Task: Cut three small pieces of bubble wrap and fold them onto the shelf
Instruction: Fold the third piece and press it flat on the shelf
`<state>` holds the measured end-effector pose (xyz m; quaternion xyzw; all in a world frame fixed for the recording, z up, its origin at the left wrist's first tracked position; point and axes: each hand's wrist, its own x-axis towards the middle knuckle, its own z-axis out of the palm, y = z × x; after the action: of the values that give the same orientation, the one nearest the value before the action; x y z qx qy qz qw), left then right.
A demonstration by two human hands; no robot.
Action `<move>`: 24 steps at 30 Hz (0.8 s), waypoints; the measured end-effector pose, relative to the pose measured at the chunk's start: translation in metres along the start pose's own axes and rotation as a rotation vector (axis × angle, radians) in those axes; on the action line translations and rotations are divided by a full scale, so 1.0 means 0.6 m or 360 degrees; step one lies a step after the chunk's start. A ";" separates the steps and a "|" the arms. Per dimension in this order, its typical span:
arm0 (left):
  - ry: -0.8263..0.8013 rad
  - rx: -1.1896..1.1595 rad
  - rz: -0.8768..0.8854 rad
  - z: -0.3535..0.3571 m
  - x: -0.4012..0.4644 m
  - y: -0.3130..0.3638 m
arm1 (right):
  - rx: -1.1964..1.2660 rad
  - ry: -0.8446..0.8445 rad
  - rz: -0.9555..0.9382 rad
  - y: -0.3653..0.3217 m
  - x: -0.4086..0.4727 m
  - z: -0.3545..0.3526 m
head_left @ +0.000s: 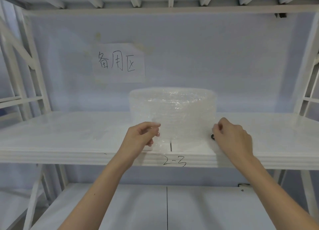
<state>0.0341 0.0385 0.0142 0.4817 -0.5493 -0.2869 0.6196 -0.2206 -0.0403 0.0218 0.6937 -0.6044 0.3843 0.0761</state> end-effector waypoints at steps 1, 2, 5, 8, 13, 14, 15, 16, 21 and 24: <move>0.0002 0.0000 0.0001 -0.003 0.001 0.000 | 0.0189 0.0034 -0.0056 -0.026 -0.010 -0.006; 0.0012 -0.0003 0.0002 -0.007 0.001 0.000 | 0.0411 0.0026 -0.0113 -0.056 -0.020 -0.012; 0.0053 -0.0036 0.0016 -0.020 0.001 0.000 | 0.1005 -0.0189 -0.0254 -0.142 -0.044 -0.016; 0.0091 -0.0037 0.0044 -0.036 -0.001 0.001 | 0.1248 -0.0534 -0.0236 -0.193 -0.043 0.011; 0.0166 0.0014 0.0073 -0.066 0.000 0.002 | 0.1629 -0.1042 -0.0024 -0.226 -0.036 0.057; 0.0172 0.0019 0.0076 -0.070 0.000 0.002 | 0.1693 -0.1086 -0.0004 -0.231 -0.038 0.061; 0.0176 0.0021 0.0074 -0.074 0.000 0.002 | 0.1742 -0.1118 0.0021 -0.235 -0.040 0.064; 0.0179 0.0022 0.0068 -0.078 0.001 0.002 | 0.1777 -0.1140 0.0049 -0.240 -0.042 0.066; 0.0189 0.0015 0.0034 -0.090 0.003 -0.004 | 0.1921 -0.1251 0.0238 -0.255 -0.047 0.083; 0.0201 -0.0008 0.0005 -0.095 0.005 -0.010 | 0.2076 -0.1311 0.0369 -0.261 -0.048 0.088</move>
<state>0.0903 0.0495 0.0136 0.4964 -0.5090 -0.2564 0.6548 -0.0563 -0.0076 0.0231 0.6173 -0.3045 0.3791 -0.6184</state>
